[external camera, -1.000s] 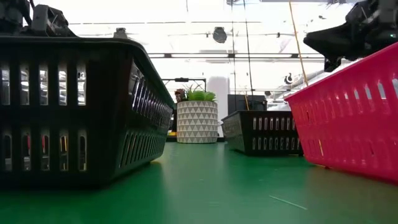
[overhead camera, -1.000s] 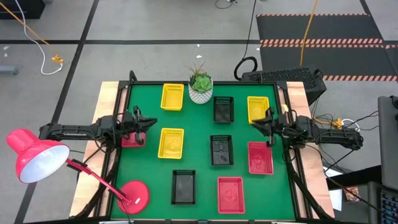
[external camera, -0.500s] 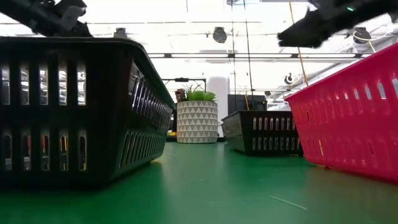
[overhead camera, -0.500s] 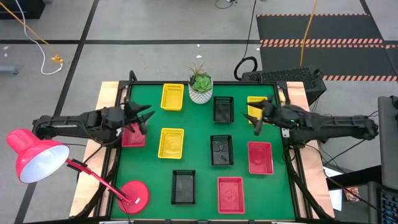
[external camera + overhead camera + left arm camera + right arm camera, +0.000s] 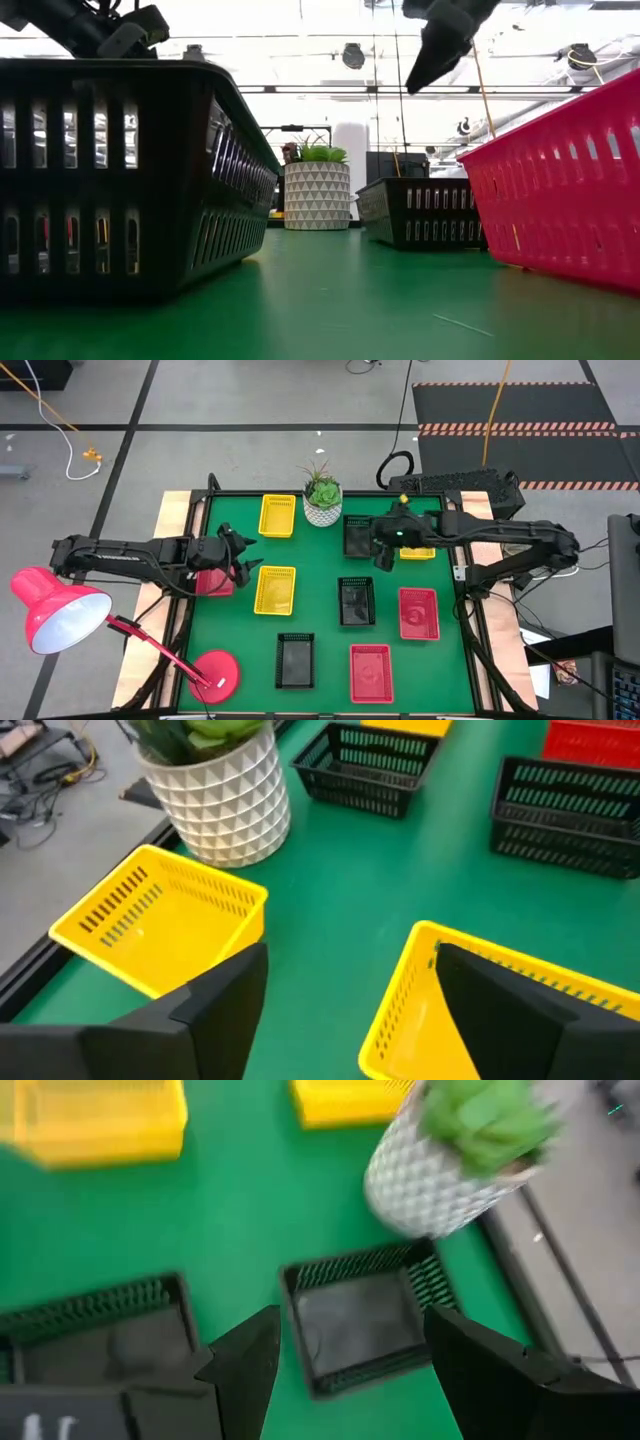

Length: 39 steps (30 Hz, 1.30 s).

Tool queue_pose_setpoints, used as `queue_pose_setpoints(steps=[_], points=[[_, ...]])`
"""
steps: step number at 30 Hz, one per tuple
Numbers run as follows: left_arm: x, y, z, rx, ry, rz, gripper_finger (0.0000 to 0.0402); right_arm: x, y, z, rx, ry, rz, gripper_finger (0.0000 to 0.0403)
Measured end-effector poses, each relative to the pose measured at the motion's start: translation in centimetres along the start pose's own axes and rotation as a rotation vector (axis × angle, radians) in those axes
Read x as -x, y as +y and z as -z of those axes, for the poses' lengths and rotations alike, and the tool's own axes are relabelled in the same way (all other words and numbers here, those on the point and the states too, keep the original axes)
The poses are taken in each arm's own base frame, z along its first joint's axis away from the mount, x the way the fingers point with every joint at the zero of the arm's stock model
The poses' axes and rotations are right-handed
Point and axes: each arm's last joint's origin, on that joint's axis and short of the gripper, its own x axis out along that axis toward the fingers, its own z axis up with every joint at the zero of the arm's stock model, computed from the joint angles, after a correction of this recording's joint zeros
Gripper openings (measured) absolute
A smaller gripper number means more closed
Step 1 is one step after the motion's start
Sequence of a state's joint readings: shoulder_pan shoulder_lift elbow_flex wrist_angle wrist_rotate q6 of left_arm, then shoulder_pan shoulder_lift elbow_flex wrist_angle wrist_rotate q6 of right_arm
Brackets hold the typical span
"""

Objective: Stack baskets by color
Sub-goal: Stack the bottom yellow bin on the top yellow bin

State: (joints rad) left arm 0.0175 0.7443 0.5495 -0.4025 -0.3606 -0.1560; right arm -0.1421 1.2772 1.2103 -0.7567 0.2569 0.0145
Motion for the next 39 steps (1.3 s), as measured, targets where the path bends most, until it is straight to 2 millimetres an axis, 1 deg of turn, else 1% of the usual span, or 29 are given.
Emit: queue_pose_setpoints(steps=[4,7,11,14,18,23,27,33,39], points=[[0.2,-0.1,-0.4,0.008,-0.044,0.007,0.0323,-2.3,0.0,-0.4,0.045,0.119,0.013,0.0247],[0.2,-0.1,-0.4,0.008,-0.043,0.007,0.0338,-3.6,0.0,-0.4,0.063,0.158,0.018,0.0261],[0.2,-0.1,-0.4,0.002,-0.044,0.007,0.0350,-4.8,0.0,-0.6,0.072,0.160,0.020,0.0284],[0.2,-0.1,-0.7,-0.006,-0.072,0.008,0.0353,-5.2,0.0,-1.0,0.083,0.124,0.018,0.0299],[0.1,0.1,-1.3,0.034,-0.118,-0.010,0.0354,-5.3,-0.1,-1.6,0.057,0.069,-0.022,0.0310],[0.5,0.4,-2.4,0.044,-0.068,-0.029,0.0354,-5.4,-0.7,-1.6,0.053,0.069,-0.010,0.0309],[0.5,0.3,-3.9,0.032,-0.026,-0.040,0.0354,-5.8,-1.2,-1.6,0.052,0.071,0.000,0.0309],[-1.0,0.5,-5.3,0.045,0.032,-0.082,0.0354,-6.7,-1.6,-1.2,0.073,0.120,0.007,0.0309],[-2.5,0.6,-5.7,0.054,0.033,-0.102,0.0354,-7.4,-1.5,-0.8,0.101,0.174,0.003,0.0309]])
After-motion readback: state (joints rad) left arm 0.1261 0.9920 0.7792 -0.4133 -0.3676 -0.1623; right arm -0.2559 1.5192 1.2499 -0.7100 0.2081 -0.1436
